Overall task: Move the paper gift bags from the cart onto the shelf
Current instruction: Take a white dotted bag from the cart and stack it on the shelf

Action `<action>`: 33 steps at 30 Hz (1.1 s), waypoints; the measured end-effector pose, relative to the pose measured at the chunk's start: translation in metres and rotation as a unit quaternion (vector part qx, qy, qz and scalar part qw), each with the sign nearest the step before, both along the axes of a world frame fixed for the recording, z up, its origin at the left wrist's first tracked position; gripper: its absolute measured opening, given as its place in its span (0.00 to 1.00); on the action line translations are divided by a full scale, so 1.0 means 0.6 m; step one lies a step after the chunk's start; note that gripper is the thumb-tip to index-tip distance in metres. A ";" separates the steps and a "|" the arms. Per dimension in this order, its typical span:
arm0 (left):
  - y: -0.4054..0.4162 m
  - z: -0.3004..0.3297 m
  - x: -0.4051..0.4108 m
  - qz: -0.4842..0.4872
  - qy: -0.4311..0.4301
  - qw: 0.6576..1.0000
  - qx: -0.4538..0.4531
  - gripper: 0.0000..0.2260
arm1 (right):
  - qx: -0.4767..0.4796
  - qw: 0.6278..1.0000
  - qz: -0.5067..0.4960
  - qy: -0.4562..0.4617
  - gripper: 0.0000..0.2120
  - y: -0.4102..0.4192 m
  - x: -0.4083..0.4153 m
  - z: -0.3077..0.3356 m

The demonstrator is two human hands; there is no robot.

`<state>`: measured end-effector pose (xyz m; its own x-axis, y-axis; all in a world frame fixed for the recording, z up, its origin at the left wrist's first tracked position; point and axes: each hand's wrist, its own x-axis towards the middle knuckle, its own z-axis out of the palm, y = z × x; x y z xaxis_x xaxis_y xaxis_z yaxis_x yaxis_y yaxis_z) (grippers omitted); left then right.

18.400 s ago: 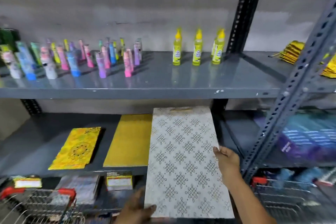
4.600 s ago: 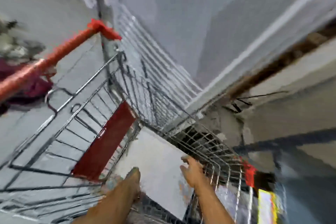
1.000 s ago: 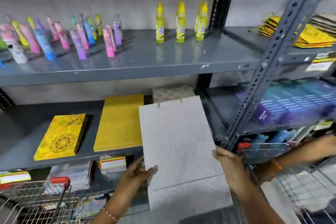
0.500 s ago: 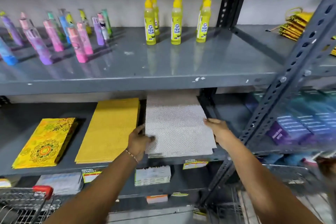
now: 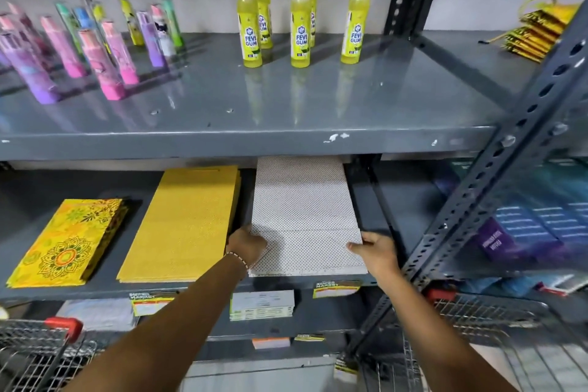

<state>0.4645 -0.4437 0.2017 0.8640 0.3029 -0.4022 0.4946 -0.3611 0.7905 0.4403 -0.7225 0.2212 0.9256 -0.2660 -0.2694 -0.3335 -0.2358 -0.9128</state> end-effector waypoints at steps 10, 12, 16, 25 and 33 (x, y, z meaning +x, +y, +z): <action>-0.015 0.065 -0.053 -0.111 0.000 0.993 0.030 0.21 | -0.019 0.992 0.112 -0.046 0.24 -0.024 -0.017 -0.014; -0.009 0.067 -0.071 -0.165 0.003 0.984 0.072 0.26 | -0.036 0.981 0.186 -0.042 0.33 -0.035 -0.030 -0.019; 0.005 0.054 -0.096 -0.205 -0.004 0.959 0.194 0.40 | -0.172 0.963 0.207 -0.021 0.46 -0.041 -0.042 -0.032; 0.016 0.040 -0.098 -0.192 -0.086 0.955 0.210 0.33 | -0.208 0.955 0.212 -0.016 0.35 -0.046 -0.048 -0.033; 0.013 0.039 -0.098 -0.188 -0.086 0.956 0.206 0.29 | -0.168 0.962 0.214 0.000 0.35 -0.052 -0.048 -0.038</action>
<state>0.4056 -0.4356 0.2253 0.9856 0.0593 -0.1586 0.1439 -0.7869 0.6001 0.4117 -0.7537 0.1986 0.9697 0.0677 -0.2346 -0.1398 -0.6336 -0.7609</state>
